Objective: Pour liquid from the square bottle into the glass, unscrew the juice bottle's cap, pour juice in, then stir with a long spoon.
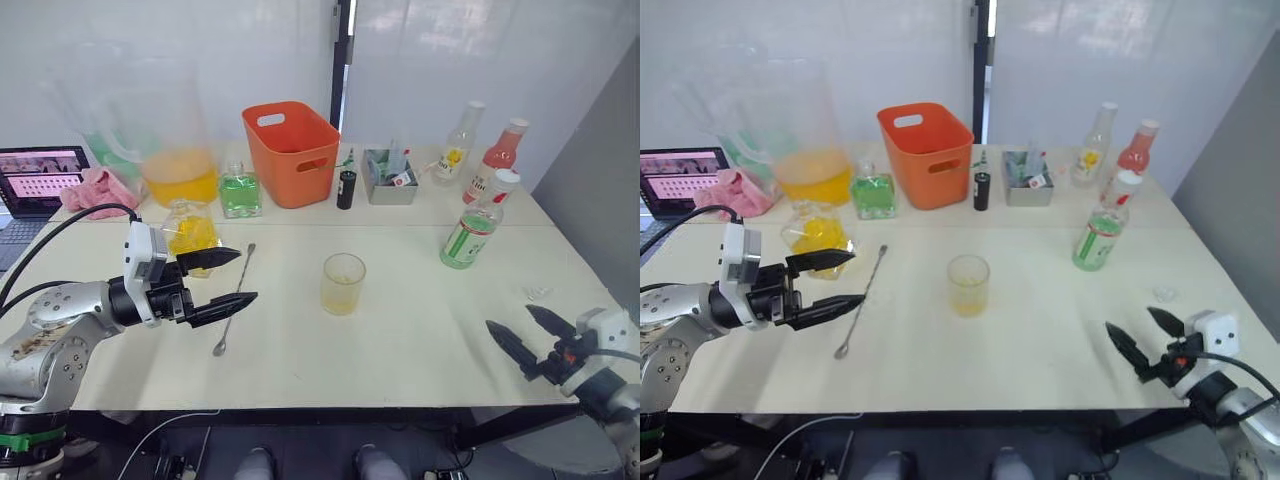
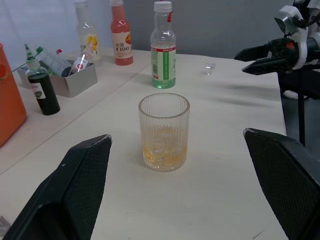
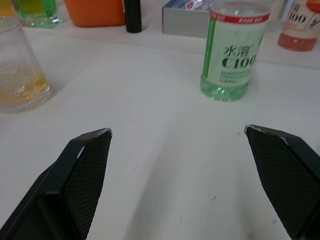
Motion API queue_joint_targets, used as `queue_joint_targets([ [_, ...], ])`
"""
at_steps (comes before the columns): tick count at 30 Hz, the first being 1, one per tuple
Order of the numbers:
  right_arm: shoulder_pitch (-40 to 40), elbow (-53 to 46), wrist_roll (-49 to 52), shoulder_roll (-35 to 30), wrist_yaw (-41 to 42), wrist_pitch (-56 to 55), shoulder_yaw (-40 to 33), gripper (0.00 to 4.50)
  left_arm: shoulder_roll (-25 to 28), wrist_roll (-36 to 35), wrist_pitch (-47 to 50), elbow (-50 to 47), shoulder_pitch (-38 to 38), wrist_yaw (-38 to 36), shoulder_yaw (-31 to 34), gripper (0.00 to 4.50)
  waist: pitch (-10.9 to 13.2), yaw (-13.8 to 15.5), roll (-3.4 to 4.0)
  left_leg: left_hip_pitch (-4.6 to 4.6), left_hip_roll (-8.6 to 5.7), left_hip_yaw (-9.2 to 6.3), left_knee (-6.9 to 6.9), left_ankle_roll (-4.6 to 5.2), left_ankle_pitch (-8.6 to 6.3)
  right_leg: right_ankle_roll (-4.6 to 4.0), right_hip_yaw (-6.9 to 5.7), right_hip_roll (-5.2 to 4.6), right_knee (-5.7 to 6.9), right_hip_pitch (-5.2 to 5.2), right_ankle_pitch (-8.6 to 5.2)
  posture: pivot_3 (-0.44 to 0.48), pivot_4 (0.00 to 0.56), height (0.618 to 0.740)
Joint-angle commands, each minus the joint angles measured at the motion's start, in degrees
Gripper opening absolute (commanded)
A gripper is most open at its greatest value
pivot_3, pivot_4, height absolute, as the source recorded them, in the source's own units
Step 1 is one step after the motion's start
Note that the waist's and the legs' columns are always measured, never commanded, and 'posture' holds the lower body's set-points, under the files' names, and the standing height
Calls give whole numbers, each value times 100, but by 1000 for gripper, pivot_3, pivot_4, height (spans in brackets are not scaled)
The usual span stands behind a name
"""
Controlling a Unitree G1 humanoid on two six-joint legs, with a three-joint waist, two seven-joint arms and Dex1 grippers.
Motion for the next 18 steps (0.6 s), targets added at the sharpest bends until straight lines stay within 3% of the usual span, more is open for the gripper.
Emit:
queue_joint_targets([
  [1, -663, 185, -10, -184, -307, 94, -10, 4500, -18, -111, 19, -279, -42, 81, 100, 4482, 0, 11, 0, 1, 0, -2, -1, 0, 0, 0, -3, 0, 0, 1, 0, 0, 150, 740],
  [10, -3209, 2383, -513, -675, -337, 75, 680, 4500, -13, -99, -23, -844, 709, 407, 570, 4482, 3, 32, 4, -1, 0, -3, -11, 20, 12, 3, 0, 3, -9, 2, -1, 0, 150, 740],
  [18, -4843, 4487, -1063, -650, 25, -670, 1117, 4500, -71, -197, 90, -1440, 1230, 831, 906, 4482, 3, 17, 5, -3, -2, -2, -13, 21, 12, 6, 1, 2, -18, 4, 1, 0, 150, 740],
])
